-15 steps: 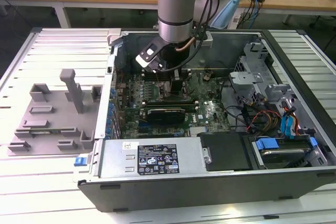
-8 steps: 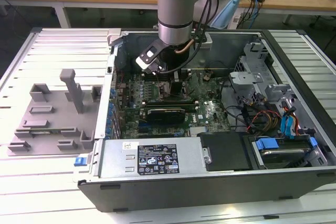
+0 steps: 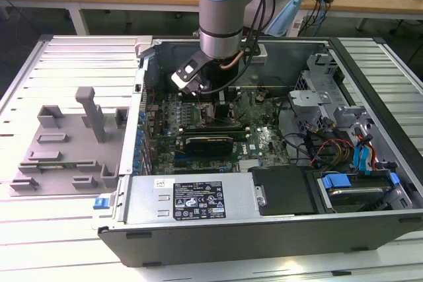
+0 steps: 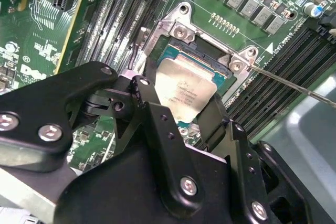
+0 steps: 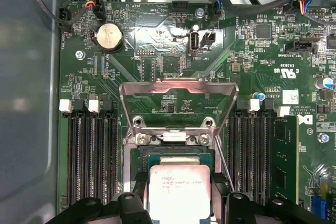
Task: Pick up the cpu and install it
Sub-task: 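Place the cpu into insertion slot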
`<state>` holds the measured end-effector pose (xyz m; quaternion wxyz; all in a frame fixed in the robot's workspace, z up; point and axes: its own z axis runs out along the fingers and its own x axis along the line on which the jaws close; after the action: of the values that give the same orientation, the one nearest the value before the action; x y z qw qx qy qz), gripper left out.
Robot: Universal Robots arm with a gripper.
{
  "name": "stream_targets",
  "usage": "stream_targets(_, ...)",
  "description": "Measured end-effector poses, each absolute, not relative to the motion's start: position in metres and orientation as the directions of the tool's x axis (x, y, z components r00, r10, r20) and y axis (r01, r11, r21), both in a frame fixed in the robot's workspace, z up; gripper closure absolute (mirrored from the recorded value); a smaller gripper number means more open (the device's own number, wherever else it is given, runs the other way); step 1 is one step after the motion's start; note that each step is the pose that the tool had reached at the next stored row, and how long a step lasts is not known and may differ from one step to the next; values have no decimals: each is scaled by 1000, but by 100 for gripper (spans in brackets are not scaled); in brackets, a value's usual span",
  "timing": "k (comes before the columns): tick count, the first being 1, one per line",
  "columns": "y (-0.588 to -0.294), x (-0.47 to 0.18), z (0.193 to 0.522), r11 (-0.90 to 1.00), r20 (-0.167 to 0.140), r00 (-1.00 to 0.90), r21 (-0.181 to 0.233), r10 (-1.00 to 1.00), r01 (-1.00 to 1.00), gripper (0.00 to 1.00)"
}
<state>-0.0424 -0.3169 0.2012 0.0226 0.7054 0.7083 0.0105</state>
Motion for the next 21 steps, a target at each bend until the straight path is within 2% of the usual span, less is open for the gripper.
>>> stream_targets(4,-317,-42,201,4,-17,-4,47,1000,999,45)
stream_targets(5,-317,-42,201,4,-17,-4,47,1000,999,44)
stream_targets(6,-317,-42,201,4,-17,-4,47,1000,999,38)
stream_targets(21,-311,-41,201,2,-17,-1,47,1000,999,38)
